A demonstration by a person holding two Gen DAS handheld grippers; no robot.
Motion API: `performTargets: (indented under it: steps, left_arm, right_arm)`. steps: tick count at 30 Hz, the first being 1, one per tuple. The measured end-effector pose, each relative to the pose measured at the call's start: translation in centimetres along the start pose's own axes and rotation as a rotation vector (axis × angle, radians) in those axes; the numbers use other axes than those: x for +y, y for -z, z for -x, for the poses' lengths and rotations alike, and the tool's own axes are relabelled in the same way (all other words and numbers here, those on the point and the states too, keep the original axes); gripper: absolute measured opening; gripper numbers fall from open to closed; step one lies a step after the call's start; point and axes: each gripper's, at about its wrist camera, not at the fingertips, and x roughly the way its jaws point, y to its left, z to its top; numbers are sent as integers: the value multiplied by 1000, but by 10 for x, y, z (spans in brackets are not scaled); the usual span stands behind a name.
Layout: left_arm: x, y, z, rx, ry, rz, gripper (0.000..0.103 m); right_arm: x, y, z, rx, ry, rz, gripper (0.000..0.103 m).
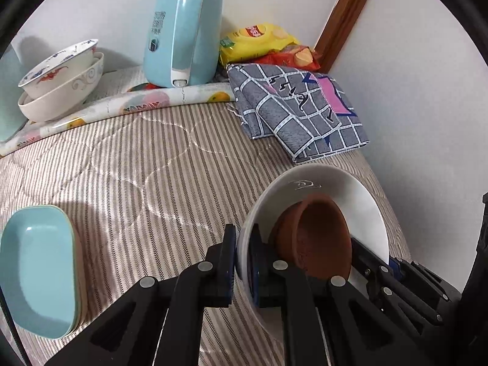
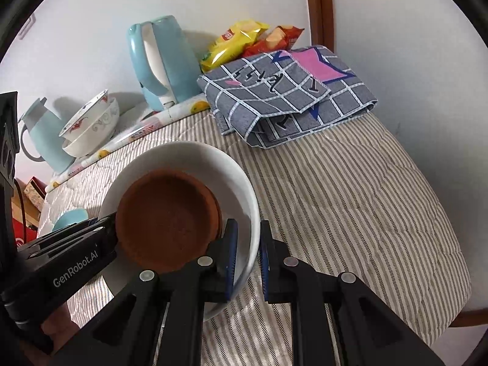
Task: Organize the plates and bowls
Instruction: 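Lift the white bowl with both grippers and carry it over the plate stack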
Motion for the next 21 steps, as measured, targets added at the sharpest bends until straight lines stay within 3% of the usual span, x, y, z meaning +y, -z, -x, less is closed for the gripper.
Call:
performTargets:
  steps: [21]
  left_arm:
    - [15, 6, 42, -52, -1, 3, 9]
  right_arm:
    - [27, 3, 35, -45, -2, 27, 12]
